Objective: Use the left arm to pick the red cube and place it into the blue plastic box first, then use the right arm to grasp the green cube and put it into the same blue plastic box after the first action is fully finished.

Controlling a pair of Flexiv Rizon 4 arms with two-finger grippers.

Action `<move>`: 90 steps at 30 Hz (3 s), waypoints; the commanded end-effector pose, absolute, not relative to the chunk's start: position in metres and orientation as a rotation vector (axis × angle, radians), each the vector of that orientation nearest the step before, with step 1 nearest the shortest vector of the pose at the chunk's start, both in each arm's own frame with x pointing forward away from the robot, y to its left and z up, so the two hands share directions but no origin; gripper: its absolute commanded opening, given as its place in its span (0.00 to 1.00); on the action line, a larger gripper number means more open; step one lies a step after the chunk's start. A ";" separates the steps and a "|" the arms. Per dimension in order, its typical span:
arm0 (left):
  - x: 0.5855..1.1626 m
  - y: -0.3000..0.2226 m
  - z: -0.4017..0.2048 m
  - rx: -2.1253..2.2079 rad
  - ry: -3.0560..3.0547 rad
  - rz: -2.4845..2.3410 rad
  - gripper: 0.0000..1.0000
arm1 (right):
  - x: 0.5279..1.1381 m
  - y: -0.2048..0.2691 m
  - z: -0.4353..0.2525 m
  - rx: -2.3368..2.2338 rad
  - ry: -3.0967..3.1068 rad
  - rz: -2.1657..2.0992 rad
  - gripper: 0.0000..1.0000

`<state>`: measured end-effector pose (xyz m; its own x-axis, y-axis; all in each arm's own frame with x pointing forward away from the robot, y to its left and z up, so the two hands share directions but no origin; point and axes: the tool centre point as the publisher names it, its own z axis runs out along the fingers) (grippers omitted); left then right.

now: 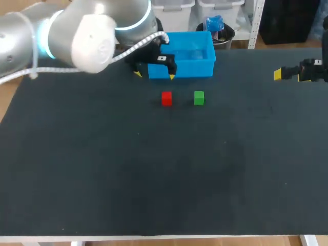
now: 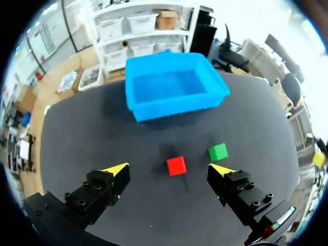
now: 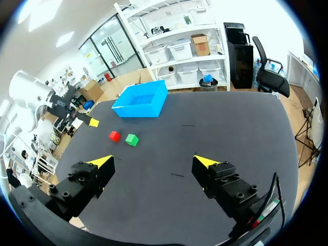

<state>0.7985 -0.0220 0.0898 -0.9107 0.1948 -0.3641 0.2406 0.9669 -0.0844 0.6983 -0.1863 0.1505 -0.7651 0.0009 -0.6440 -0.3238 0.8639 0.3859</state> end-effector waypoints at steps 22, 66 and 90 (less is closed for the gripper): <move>0.791 -0.041 0.065 0.118 2.867 -0.076 1.00 | 0.699 -0.186 0.150 -0.233 2.372 0.639 1.00; 0.803 -0.045 -0.005 -0.035 2.966 -0.066 1.00 | 0.699 -0.186 0.150 -0.233 2.372 0.639 1.00; 0.806 -0.045 -0.013 0.025 2.958 -0.039 0.00 | 0.699 -0.186 0.150 -0.233 2.372 0.639 1.00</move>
